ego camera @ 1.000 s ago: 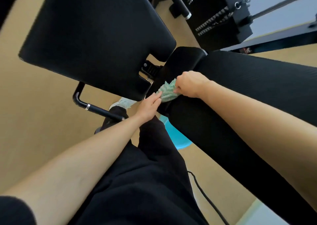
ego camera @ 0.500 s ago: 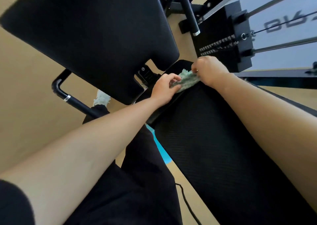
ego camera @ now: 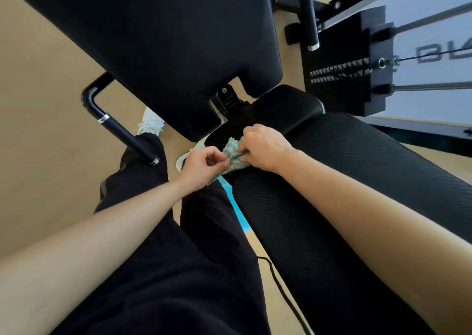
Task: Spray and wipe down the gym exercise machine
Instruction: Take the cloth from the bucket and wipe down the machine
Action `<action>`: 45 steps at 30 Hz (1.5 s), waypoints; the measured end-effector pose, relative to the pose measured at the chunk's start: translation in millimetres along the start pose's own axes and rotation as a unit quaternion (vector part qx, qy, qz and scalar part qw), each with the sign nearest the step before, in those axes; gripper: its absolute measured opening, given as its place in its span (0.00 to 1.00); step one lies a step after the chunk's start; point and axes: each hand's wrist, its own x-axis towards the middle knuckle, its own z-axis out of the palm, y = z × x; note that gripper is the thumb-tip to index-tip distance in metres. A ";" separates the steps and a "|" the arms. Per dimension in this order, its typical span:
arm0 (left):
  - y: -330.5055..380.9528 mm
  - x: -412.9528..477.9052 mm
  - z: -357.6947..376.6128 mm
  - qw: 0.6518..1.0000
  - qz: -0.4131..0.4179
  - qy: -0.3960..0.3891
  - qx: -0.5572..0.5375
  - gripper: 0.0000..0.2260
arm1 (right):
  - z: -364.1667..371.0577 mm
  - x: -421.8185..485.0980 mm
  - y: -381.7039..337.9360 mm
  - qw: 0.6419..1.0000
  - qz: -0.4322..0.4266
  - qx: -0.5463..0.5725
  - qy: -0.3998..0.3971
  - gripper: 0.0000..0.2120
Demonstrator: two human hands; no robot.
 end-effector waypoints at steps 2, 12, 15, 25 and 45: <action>-2.0 -0.6 -2.0 1.000 -0.011 0.001 0.000 0.06 | 0.7 2.0 -1.3 1.000 -0.010 -0.005 -0.009 0.11; 67.6 115.5 34.7 0.992 0.066 -0.002 0.111 0.03 | -31.5 3.8 108.4 0.965 0.236 0.015 0.113 0.10; 89.5 148.0 45.7 0.988 0.082 -0.002 0.133 0.04 | -33.9 4.5 131.7 0.947 0.287 -0.013 0.146 0.09; 36.7 143.4 31.4 0.992 0.056 0.049 0.103 0.02 | -16.9 53.4 100.4 0.986 0.122 -0.101 0.055 0.16; -15.6 106.1 7.3 0.993 -0.106 0.011 0.044 0.19 | 11.8 105.7 80.9 0.986 0.075 -0.095 -0.114 0.28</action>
